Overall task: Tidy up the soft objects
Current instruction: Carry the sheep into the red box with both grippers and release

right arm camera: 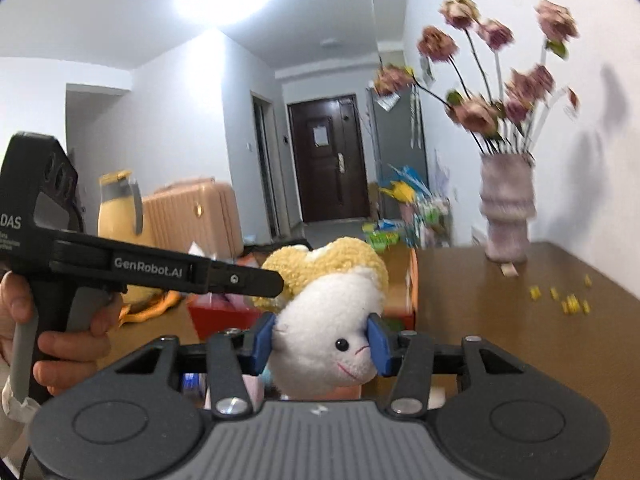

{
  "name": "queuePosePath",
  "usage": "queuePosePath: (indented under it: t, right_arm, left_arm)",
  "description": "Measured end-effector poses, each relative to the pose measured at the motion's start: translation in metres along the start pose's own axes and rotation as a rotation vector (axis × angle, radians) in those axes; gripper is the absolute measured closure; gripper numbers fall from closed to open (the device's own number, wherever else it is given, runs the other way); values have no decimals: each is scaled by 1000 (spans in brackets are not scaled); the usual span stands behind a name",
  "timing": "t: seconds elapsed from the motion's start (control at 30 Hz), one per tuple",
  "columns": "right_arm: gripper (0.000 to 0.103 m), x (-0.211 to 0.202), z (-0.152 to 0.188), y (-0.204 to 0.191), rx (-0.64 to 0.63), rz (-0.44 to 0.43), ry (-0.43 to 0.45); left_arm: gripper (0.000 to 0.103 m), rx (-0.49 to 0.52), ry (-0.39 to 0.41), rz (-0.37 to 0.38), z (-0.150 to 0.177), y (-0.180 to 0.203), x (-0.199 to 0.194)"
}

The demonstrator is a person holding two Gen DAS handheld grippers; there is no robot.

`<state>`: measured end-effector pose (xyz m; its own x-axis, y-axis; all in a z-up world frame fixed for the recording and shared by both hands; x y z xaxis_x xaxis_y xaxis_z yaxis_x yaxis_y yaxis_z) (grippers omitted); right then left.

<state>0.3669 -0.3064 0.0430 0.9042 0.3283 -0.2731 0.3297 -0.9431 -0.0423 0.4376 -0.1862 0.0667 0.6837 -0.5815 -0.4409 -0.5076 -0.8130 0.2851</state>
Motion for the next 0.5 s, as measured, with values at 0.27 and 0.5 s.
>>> queuePosePath:
  t: [0.27, 0.5]
  right_arm:
    - [56, 134, -70, 46, 6, -67, -104]
    - [56, 261, -58, 92, 45, -59, -251]
  left_arm:
    - [71, -82, -100, -50, -76, -80, 99]
    - [71, -191, -239, -93, -79, -147, 217]
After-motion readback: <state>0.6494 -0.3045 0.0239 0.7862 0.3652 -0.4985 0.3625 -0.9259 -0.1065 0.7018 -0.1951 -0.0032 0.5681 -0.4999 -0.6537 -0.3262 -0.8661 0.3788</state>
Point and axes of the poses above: each gripper's, at about its wrist camera, not at the fingertips, and x roughly the way its jaws point, y to its right, z to its underside, the point moved 10 cm from there along x, roughly the way its jaws point, and after that the axes turned 7 degrees about -x, right-handed, at the moved point
